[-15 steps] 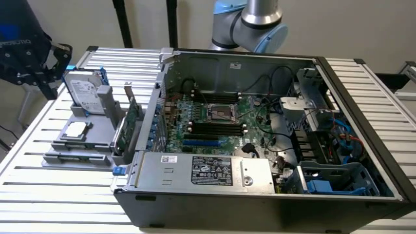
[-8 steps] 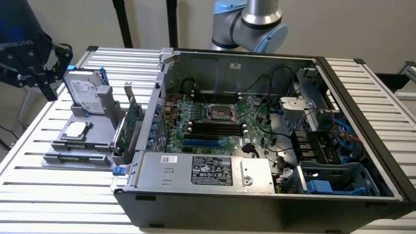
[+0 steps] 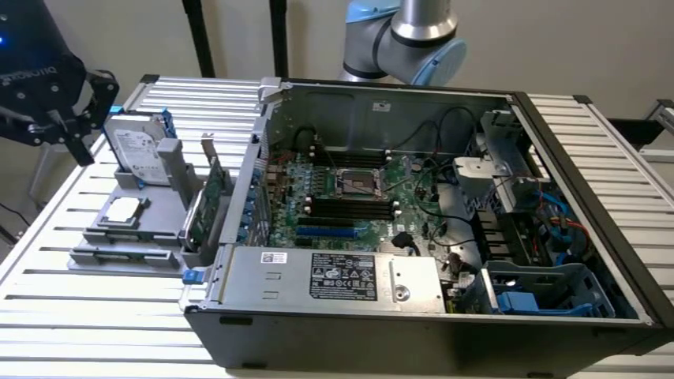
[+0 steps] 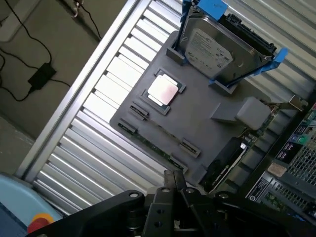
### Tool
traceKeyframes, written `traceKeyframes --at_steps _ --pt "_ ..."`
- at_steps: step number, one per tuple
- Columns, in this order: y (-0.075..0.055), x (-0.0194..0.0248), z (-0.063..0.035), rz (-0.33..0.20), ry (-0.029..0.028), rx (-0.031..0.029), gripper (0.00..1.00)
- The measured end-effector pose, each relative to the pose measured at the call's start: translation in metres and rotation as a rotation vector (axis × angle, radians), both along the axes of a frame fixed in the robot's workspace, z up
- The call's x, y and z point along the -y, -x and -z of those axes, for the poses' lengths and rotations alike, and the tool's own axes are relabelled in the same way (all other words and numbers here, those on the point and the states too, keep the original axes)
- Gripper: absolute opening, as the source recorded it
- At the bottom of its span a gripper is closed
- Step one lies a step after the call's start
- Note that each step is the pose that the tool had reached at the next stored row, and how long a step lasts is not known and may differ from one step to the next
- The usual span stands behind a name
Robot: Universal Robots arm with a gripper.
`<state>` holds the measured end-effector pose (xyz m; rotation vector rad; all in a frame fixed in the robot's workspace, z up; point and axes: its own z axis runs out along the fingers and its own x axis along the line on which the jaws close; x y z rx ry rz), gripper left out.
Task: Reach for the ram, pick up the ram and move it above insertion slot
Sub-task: 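Pick up the ram and move it above insertion slot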
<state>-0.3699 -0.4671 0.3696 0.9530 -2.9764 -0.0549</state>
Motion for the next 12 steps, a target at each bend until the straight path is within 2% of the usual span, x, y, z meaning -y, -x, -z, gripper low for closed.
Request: traceKeyframes --at_steps 12 --pt "0.0 0.0 0.0027 -0.218 0.0 0.0 0.11"
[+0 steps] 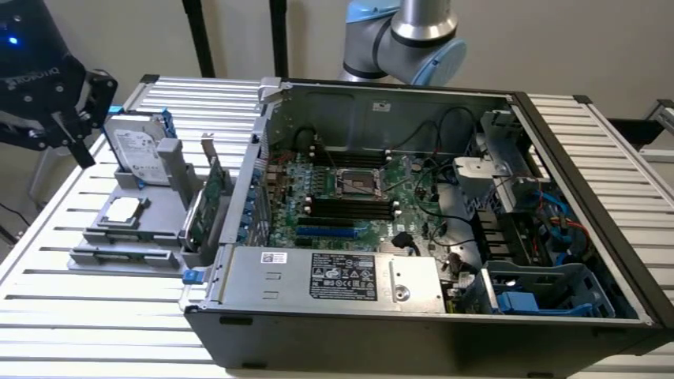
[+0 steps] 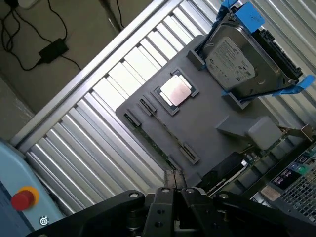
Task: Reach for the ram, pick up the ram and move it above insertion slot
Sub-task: 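Pick up the ram and move it above insertion slot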
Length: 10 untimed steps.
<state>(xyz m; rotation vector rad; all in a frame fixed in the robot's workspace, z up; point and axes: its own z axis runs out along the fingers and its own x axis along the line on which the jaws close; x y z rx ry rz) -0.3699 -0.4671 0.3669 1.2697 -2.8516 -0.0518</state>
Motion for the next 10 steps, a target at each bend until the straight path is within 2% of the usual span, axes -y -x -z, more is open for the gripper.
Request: traceKeyframes --at_steps 10 --pt "0.0 0.0 0.0018 -0.182 0.0 0.0 0.11"
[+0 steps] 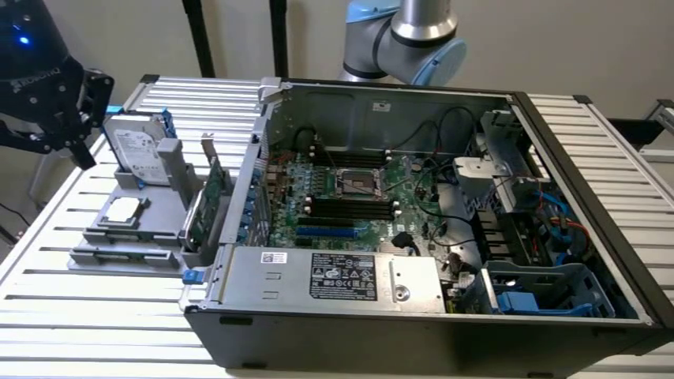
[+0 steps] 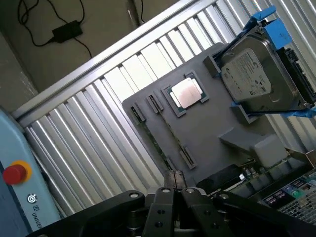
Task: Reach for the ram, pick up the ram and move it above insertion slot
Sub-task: 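Pick up the ram and move it above insertion slot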
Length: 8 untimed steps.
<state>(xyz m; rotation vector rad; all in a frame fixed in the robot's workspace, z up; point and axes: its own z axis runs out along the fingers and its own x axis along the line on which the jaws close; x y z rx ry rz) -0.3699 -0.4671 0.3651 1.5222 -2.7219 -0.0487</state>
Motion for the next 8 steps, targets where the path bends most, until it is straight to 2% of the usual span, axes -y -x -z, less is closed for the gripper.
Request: traceKeyframes --at_steps 8 --pt "0.0 0.0 0.002 -0.145 0.0 0.0002 0.11"
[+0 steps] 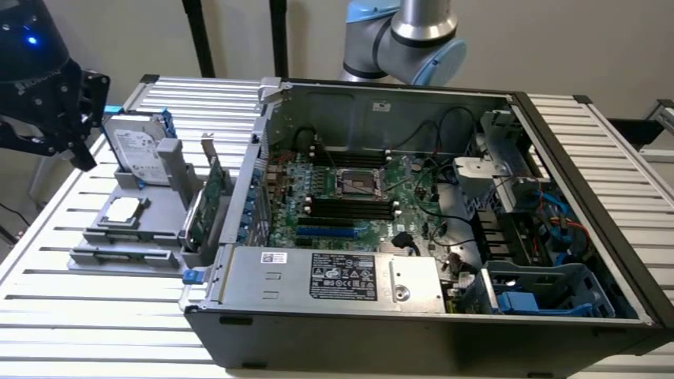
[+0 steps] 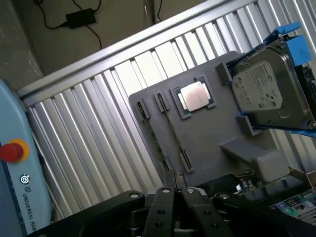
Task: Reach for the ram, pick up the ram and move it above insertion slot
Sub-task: 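Pick up the ram and move it above insertion slot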
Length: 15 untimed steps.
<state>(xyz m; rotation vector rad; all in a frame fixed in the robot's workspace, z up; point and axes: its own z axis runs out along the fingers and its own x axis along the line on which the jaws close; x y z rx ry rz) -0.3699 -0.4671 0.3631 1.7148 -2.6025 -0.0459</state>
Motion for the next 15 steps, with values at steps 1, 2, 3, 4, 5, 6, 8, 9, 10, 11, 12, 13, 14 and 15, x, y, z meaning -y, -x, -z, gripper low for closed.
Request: traceKeyframes --at_steps 1,2,3,4,5,6,8,9,10,11,12,13,14,15 --pt "0.0 0.0 0.0003 -0.018 0.0 0.0001 0.11" --pt "0.0 0.0 0.0005 -0.036 0.0 0.0001 0.11" --pt "0.0 0.0 0.0008 -0.054 0.0 0.0002 0.11" --pt "0.0 0.0 0.0011 -0.072 0.0 0.0002 0.11" --pt "0.0 0.0 0.0013 -0.09 0.0 0.0003 0.11" --pt "0.0 0.0 0.0017 -0.11 0.0 0.0005 0.11" --pt "0.0 0.0 0.0022 -0.146 0.0 0.0006 0.11" --pt "0.0 0.0 0.0025 -0.164 0.0 0.0008 0.11" --pt "0.0 0.0 0.0028 -0.181 -0.0001 0.001 0.11" --pt "0.0 0.0 0.003 -0.201 0.0 0.001 0.11" --pt "0.0 0.0 0.0033 -0.218 0.0 0.0012 0.11" --pt "0.0 0.0 0.0036 -0.237 0.0 0.0013 0.11" --pt "0.0 0.0 0.0038 -0.255 0.0 0.0013 0.11" --pt "0.0 0.0 0.0039 -0.273 0.0001 0.0014 0.11"
